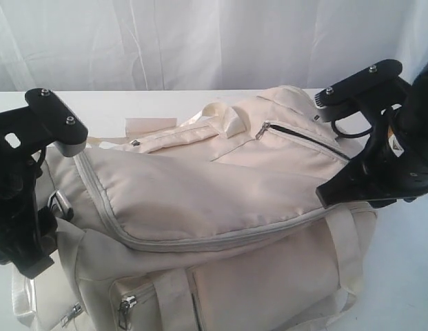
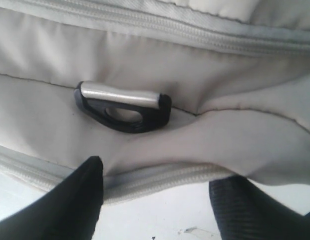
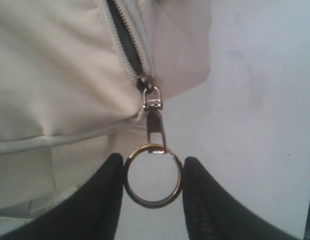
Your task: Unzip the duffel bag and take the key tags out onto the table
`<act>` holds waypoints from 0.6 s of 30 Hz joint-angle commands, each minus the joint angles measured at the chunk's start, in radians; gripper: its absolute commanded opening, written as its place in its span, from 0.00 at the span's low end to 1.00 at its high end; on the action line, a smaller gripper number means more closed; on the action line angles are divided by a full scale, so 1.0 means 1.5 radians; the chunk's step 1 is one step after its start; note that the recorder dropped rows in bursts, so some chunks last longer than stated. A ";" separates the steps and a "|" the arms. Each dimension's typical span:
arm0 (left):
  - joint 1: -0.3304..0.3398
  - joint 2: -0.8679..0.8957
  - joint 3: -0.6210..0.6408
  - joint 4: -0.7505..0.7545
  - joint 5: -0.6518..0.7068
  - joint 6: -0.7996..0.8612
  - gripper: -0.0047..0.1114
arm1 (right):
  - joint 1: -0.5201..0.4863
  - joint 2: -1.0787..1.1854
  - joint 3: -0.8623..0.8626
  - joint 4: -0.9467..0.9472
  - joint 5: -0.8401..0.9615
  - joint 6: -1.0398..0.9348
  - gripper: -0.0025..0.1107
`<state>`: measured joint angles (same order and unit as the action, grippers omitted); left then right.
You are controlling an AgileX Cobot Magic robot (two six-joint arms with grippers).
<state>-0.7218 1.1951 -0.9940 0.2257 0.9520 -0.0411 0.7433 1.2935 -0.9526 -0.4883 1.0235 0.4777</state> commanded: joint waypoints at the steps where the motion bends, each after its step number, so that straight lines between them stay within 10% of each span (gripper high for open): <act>1: 0.001 -0.005 -0.011 -0.024 0.015 0.000 0.60 | -0.004 -0.006 0.016 -0.001 -0.029 0.016 0.02; 12: 0.001 -0.005 -0.152 -0.030 0.087 0.001 0.60 | -0.004 -0.006 0.016 -0.008 -0.086 0.016 0.02; 18: 0.001 -0.002 -0.167 -0.027 -0.063 0.016 0.56 | -0.004 -0.006 0.016 -0.012 -0.106 0.016 0.02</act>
<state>-0.7218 1.1951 -1.2372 0.1969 0.9594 -0.0250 0.7418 1.2935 -0.9348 -0.4946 0.8754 0.4958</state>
